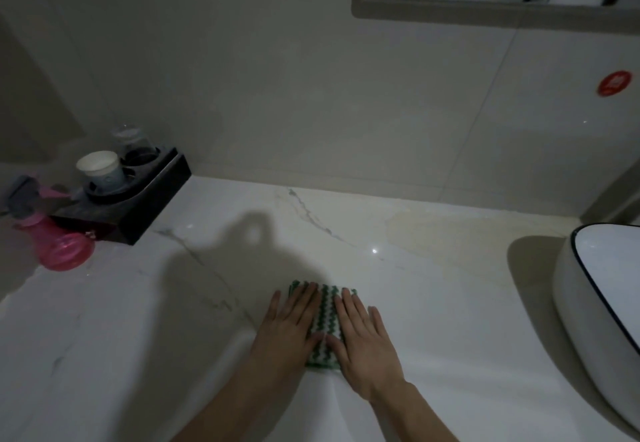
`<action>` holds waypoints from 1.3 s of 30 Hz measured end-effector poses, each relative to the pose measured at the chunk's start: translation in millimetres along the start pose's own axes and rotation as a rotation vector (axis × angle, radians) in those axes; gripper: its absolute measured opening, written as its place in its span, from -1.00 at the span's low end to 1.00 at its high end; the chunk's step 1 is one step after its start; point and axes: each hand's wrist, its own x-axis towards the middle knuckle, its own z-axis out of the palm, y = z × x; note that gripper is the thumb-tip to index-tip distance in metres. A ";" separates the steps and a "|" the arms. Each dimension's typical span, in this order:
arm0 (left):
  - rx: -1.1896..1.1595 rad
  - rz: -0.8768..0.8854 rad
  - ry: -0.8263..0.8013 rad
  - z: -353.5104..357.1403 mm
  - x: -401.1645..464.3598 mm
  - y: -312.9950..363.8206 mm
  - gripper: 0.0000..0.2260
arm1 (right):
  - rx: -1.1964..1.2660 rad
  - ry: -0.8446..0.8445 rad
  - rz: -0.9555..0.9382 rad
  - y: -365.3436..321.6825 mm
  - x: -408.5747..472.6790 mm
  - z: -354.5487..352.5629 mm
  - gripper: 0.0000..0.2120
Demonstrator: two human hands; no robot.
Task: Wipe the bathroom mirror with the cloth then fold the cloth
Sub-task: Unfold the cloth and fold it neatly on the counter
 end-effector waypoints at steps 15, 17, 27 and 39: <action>-0.117 -0.051 0.037 -7.0 -68.8 4.7 -0.47 | 0.101 0.081 0.000 3.0 -48.9 -25.9 -0.42; -0.122 -0.125 0.032 -11.2 -77.3 12.9 -0.49 | 0.116 0.077 0.028 -2.7 -57.8 -27.0 -0.41; -0.043 -0.651 0.012 -31.2 -55.5 36.1 -0.79 | 0.247 -0.150 0.688 -40.1 -41.6 -64.7 -0.72; -0.229 -0.765 0.005 -42.0 -31.3 44.2 -0.85 | 0.548 -0.061 0.755 -48.9 -29.5 -64.9 -0.84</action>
